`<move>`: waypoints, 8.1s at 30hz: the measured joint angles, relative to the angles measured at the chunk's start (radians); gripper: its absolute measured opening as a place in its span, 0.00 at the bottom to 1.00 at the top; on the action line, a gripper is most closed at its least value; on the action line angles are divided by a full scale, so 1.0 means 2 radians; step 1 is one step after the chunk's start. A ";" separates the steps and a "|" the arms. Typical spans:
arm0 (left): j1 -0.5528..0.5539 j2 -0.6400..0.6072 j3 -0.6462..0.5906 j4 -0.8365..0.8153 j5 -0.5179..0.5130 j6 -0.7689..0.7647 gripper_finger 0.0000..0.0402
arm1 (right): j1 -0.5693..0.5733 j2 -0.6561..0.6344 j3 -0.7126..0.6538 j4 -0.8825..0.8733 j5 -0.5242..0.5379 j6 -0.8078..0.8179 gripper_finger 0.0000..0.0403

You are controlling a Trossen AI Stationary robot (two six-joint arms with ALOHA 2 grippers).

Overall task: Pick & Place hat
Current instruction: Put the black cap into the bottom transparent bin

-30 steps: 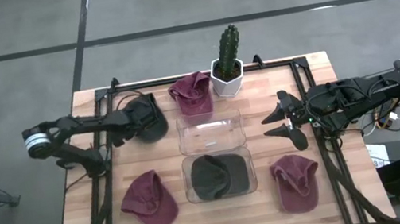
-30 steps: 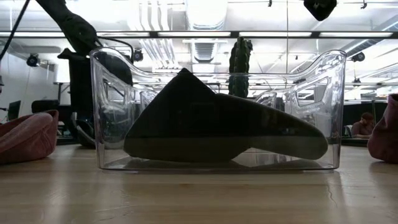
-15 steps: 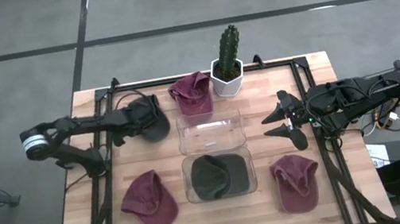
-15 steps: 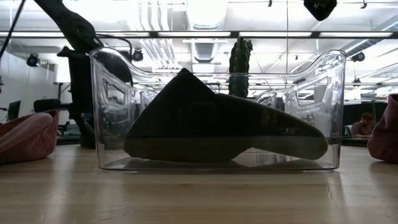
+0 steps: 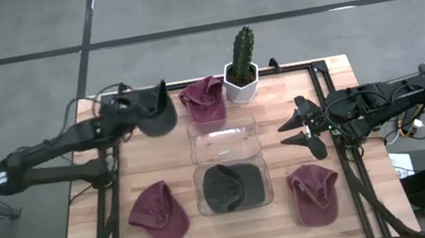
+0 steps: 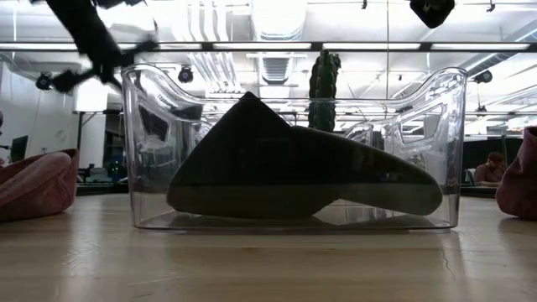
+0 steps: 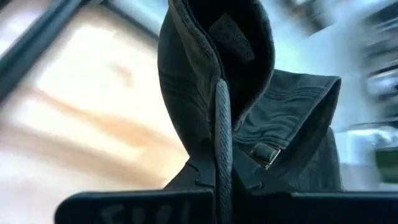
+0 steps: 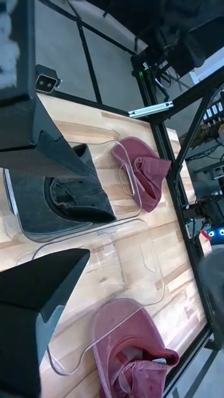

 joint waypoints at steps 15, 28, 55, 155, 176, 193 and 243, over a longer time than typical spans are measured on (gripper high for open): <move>-0.253 0.063 0.032 0.398 -0.190 0.220 0.01 | -0.001 0.040 0.001 0.137 0.015 -0.021 0.48; -0.279 0.238 0.103 0.459 -0.206 0.232 0.01 | -0.007 0.089 0.042 0.181 0.032 -0.027 0.48; -0.298 0.263 0.155 0.441 -0.232 0.351 0.01 | -0.058 0.199 0.177 -0.020 0.053 -0.029 0.48; -0.299 0.275 0.146 0.454 -0.119 0.467 0.12 | -0.122 0.233 0.189 -0.024 0.102 0.037 0.02; -0.320 0.202 0.146 0.220 0.093 0.410 0.12 | -0.122 0.226 0.210 -0.059 0.001 0.029 0.02; -0.324 0.124 0.146 -0.032 0.085 0.403 0.12 | -0.111 0.269 0.256 -0.126 -0.186 -0.058 0.02; -0.325 -0.067 0.000 0.175 0.063 0.591 0.12 | -0.099 0.632 0.512 -0.362 -0.234 -0.266 0.03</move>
